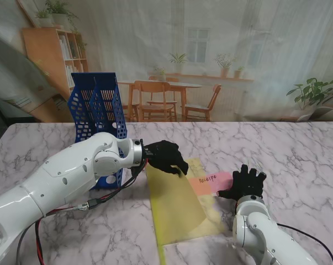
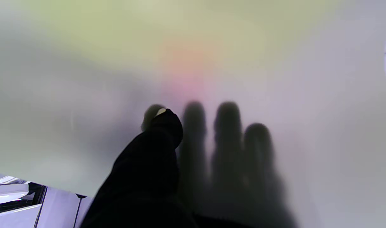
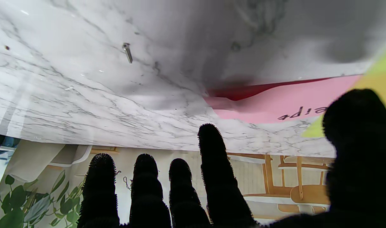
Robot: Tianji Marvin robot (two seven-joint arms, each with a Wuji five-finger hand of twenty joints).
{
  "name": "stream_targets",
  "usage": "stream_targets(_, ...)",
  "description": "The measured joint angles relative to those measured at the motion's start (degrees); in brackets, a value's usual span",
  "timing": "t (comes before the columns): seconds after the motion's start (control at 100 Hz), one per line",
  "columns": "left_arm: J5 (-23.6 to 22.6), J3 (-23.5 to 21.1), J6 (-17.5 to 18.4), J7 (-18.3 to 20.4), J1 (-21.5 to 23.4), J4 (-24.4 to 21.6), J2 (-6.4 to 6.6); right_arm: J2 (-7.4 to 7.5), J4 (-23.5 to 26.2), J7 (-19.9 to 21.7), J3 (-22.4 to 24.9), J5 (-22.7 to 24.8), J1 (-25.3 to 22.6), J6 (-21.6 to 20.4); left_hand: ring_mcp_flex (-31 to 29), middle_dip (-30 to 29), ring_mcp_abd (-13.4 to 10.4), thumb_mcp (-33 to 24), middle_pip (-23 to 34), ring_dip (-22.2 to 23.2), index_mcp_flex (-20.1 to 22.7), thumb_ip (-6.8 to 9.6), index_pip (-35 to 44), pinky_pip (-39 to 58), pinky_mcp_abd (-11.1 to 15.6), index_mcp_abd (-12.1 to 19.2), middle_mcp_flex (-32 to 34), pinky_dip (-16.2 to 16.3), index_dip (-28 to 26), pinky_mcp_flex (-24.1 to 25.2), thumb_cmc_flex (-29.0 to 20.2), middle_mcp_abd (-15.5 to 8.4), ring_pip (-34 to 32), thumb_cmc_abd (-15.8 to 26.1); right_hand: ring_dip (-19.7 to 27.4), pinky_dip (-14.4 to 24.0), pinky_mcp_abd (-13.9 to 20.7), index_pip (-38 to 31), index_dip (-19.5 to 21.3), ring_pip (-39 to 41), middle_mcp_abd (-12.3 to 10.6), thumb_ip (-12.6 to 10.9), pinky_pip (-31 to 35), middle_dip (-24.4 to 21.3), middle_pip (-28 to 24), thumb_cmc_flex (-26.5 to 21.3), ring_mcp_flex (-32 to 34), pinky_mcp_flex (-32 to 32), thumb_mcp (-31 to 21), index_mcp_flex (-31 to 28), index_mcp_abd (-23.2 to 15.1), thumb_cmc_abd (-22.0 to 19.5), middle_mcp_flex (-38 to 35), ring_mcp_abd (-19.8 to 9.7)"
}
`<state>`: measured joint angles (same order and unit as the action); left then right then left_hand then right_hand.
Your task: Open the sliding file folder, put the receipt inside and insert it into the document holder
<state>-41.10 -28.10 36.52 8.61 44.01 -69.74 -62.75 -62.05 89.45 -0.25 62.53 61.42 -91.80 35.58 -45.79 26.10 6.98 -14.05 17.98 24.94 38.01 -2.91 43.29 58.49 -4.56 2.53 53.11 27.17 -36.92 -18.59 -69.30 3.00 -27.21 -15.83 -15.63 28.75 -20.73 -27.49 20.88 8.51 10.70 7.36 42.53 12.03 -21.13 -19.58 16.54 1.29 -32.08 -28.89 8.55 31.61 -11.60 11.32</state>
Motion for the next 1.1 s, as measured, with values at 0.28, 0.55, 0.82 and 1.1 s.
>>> stream_targets(0.28,-0.1,-0.5,-0.3,-0.7,0.6,-0.3,0.0,0.52,0.4,0.5,-0.8,0.5,0.3,0.5,0.0,0.0,0.0,0.0,0.0,0.0,0.0,0.0,0.0,0.0,0.0,0.0,0.0,0.0,0.0,0.0,0.0,0.0,0.0,0.0,0.0,-0.1,0.0,0.0,0.0,0.0,0.0,0.0,0.4,1.4,-3.8,0.9,0.0,0.0,1.1,0.0,0.1,-2.3,0.0,0.0)
stream_targets(0.55,0.3,0.3,-0.3,-1.0,0.4,-0.1,-0.16,0.39,-4.1,-1.6,-4.6,0.3,4.1,3.5,0.0,0.0,0.0,0.0,0.0,0.0,0.0,0.0,0.0,0.0,0.0,0.0,0.0,0.0,0.0,0.0,0.0,0.0,0.0,0.0,0.0,-0.6,0.0,-2.1,2.9,2.7,0.1,0.0,1.9,1.5,-4.0,0.9,0.0,0.0,1.1,-2.3,0.8,-2.9,0.0,-0.1)
stream_targets(0.82,0.7,0.9,-0.3,-1.0,0.0,0.4,-0.3,0.26,-6.7,-2.0,-7.7,-0.9,6.7,6.0,0.0,0.0,0.0,0.0,0.6,0.0,0.0,0.0,0.0,0.0,0.0,0.0,0.0,0.0,-0.1,0.0,0.0,0.0,0.0,0.0,0.0,-2.0,0.0,-11.0,10.9,5.6,0.1,-0.2,4.6,2.6,-7.2,-6.3,0.0,-0.1,4.4,-5.1,0.8,-2.9,0.0,-0.2)
stream_targets(1.1,0.6,0.6,-0.3,-0.8,0.1,0.3,-0.27,-0.16,-8.2,-3.0,-9.0,-3.2,8.2,7.0,0.0,0.0,0.0,0.0,0.6,0.0,0.0,0.0,0.0,0.0,0.0,0.0,0.0,0.0,-0.1,0.0,0.0,0.0,0.0,0.0,0.0,-3.5,0.0,-14.0,12.4,7.3,0.1,-0.7,6.4,3.3,-9.4,-4.2,0.0,-0.3,-10.9,-7.7,1.1,-4.0,0.0,-0.7)
